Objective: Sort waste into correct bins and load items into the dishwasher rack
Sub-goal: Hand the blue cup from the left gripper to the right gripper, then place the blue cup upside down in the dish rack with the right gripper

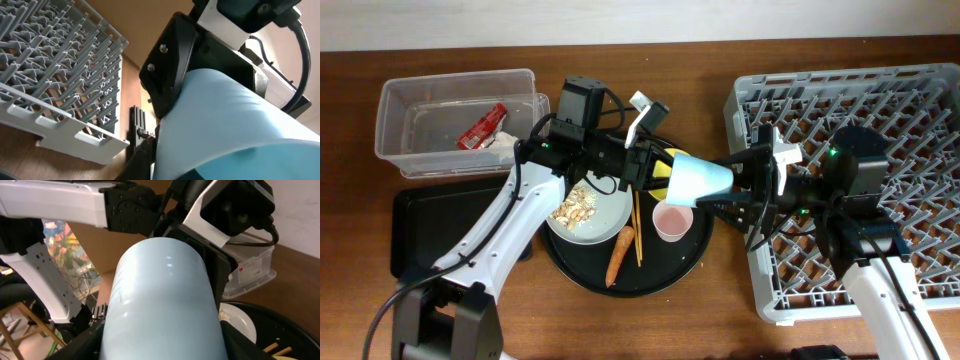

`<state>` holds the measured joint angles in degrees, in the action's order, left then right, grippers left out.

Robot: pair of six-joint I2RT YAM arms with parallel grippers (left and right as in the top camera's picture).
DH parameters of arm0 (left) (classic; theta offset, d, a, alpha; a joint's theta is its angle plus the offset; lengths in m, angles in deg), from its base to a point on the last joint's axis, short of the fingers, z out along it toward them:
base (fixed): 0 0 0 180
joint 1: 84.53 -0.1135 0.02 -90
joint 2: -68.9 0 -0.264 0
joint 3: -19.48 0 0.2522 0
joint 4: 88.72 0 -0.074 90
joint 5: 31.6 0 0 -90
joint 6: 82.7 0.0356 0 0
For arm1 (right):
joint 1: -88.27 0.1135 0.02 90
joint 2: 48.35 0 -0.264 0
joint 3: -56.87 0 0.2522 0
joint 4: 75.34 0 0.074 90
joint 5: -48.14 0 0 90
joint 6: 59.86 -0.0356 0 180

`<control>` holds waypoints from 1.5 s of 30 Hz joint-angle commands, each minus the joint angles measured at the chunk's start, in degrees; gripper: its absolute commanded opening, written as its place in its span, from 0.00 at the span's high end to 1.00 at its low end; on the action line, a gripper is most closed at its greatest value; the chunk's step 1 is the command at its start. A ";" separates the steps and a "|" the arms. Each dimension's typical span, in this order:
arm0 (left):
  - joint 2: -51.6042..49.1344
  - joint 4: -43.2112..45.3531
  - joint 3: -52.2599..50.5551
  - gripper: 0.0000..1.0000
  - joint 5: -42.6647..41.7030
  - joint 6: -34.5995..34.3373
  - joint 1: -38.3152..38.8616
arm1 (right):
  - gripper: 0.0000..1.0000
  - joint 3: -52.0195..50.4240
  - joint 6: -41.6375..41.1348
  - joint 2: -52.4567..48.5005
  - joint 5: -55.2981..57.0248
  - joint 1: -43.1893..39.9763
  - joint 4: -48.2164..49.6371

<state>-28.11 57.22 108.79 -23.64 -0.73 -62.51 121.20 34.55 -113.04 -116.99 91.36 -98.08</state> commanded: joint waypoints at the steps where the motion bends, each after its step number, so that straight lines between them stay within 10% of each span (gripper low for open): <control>1: -0.17 0.11 0.59 0.73 3.54 -0.11 -0.04 | 0.42 0.50 -0.15 0.17 -1.11 0.26 -0.22; 15: 0.07 -32.52 0.59 0.34 70.10 1.44 -13.20 | 0.53 11.96 -2.14 0.20 55.47 -0.26 -38.40; 27: 4.04 -33.44 0.59 0.34 72.48 1.44 -13.20 | 0.57 17.79 -12.50 -8.50 66.84 -45.53 -46.77; 39: 4.04 -33.79 0.59 0.34 72.48 1.46 -13.20 | 0.57 25.46 -18.45 -30.14 83.14 -49.35 -50.23; 42: 4.04 -33.79 0.59 0.33 72.46 1.46 -13.20 | 0.12 25.46 -18.45 -30.51 81.11 -49.35 -49.09; 45: 4.04 -33.81 0.59 0.30 72.46 1.44 -13.20 | 0.05 27.85 -18.43 -30.03 75.93 -49.22 -49.94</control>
<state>-25.16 23.50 109.20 48.40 0.19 -75.52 145.83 16.58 -143.46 -38.11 42.27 -147.19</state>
